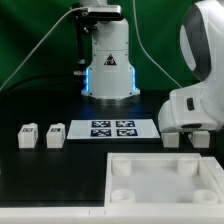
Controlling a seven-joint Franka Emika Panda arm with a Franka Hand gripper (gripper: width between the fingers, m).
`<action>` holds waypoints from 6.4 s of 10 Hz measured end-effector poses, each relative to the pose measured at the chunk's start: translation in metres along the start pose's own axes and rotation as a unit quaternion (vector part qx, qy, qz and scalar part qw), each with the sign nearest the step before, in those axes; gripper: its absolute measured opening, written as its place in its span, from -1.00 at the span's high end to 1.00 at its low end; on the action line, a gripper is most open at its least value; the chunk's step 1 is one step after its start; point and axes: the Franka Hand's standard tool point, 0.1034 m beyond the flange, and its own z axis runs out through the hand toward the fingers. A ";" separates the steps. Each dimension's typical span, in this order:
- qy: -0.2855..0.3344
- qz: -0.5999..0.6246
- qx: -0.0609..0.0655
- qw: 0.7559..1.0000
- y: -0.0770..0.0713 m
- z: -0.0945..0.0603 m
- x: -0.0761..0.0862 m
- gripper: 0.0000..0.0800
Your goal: Assemble one leg
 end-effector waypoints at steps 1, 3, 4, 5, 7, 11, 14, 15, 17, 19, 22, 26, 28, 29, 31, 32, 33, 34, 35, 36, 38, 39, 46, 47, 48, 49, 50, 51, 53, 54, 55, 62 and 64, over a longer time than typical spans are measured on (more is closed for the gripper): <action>0.000 -0.001 -0.002 1.000 -0.001 0.006 -0.001 -0.62; 0.001 -0.002 -0.005 1.000 -0.004 0.017 0.002 -0.62; 0.003 -0.003 -0.006 1.000 -0.005 0.019 0.002 -0.62; 0.004 -0.003 -0.006 1.000 -0.004 0.019 0.002 -0.62; 0.004 -0.003 -0.006 1.000 -0.004 0.019 0.002 -0.03; 0.004 -0.003 -0.006 1.000 -0.004 0.019 0.002 0.27; 0.004 -0.003 -0.006 1.000 -0.004 0.019 0.002 0.27; 0.004 -0.003 -0.006 1.000 -0.004 0.019 0.002 0.27; 0.004 -0.003 -0.006 1.000 -0.004 0.019 0.002 0.27; 0.025 -0.034 -0.007 0.999 0.006 -0.015 0.001 0.27; 0.139 -0.055 0.006 0.989 0.030 -0.086 -0.013 0.27; 0.329 -0.045 -0.004 0.943 0.047 -0.128 -0.047 0.27; 0.436 -0.047 -0.005 0.899 0.048 -0.134 -0.039 0.27; 0.475 -0.048 -0.007 0.879 0.051 -0.135 -0.040 0.27; 0.575 -0.072 -0.022 0.815 0.067 -0.192 -0.027 0.27; 0.596 -0.070 -0.019 0.800 0.067 -0.203 -0.020 0.27; 0.636 -0.068 -0.017 0.769 0.066 -0.221 -0.021 0.27; 0.672 -0.068 -0.020 0.737 0.069 -0.216 -0.021 0.27; 0.665 -0.068 -0.020 0.743 0.070 -0.206 -0.017 0.27; 0.665 -0.069 -0.020 0.743 0.069 -0.210 -0.018 0.27; 0.664 -0.069 -0.020 0.744 0.070 -0.208 -0.017 0.26; 0.667 -0.070 -0.022 0.742 0.070 -0.209 -0.016 0.26; 0.687 -0.066 -0.004 0.723 0.065 -0.246 0.059 0.26; 0.683 -0.066 -0.004 0.727 0.064 -0.239 0.064 0.26; 0.682 -0.067 -0.004 0.729 0.063 -0.233 0.067 0.26; 0.680 -0.066 -0.003 0.731 0.064 -0.228 0.070 0.26; 0.677 -0.066 -0.003 0.733 0.064 -0.224 0.073 0.26; 0.673 -0.066 -0.002 0.736 0.064 -0.219 0.077 0.26; 0.673 -0.064 -0.002 0.737 0.066 -0.219 0.081 0.26; 0.673 -0.064 -0.002 0.737 0.066 -0.219 0.082 0.26; 0.675 -0.063 -0.001 0.736 0.067 -0.220 0.084 0.26; 0.679 -0.051 0.000 0.732 0.066 -0.205 0.093 0.26; 0.678 -0.036 -0.001 0.734 0.065 -0.205 0.092 0.26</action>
Offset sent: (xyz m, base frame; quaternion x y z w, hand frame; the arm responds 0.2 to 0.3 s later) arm -0.0079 0.0051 -0.0146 -0.0153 0.0217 0.0176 0.9995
